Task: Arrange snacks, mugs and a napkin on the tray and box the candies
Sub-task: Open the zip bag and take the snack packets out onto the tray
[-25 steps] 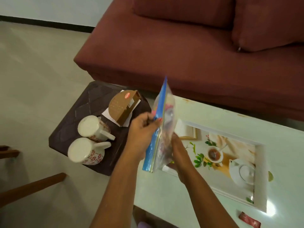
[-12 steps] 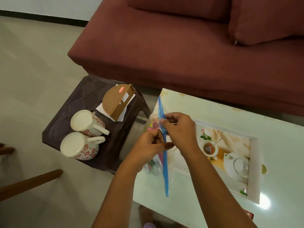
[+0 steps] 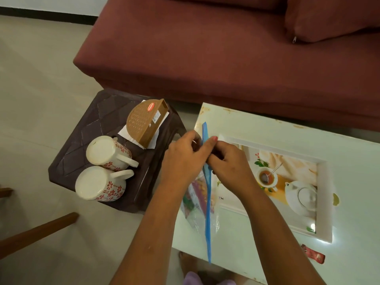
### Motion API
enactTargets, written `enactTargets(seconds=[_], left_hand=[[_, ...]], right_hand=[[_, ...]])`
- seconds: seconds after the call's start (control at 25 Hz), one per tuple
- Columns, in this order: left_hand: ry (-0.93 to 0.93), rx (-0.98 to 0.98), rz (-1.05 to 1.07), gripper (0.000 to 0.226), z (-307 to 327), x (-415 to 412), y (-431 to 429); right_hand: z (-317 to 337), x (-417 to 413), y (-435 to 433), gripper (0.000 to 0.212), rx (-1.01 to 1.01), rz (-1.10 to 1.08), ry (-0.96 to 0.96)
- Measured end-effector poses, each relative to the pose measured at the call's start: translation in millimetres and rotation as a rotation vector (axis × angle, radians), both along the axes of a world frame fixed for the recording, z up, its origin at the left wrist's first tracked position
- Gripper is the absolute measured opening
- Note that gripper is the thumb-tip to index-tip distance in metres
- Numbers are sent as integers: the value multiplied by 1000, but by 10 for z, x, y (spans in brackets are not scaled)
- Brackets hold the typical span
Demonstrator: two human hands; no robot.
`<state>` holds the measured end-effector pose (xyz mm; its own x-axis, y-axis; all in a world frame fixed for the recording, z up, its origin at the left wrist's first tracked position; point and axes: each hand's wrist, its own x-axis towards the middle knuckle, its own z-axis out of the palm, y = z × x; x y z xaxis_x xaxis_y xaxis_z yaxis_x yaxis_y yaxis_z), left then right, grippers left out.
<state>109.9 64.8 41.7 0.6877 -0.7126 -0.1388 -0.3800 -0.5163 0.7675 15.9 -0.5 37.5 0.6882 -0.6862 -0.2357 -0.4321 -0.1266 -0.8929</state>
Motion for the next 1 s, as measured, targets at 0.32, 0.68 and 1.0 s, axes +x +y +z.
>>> enactTargets(seconds=[0.32, 0.68, 1.0], left_hand=[[33, -58, -77, 28, -65, 69, 56], [48, -56, -6, 21, -47, -21, -65], [-409, 92, -34, 31, 29, -94, -205]], right_hand=[[-32, 50, 97, 24, -134, -158, 24], [-22, 117, -139, 14, -200, -177, -26], [-15, 91, -81, 17, -302, -247, 27]])
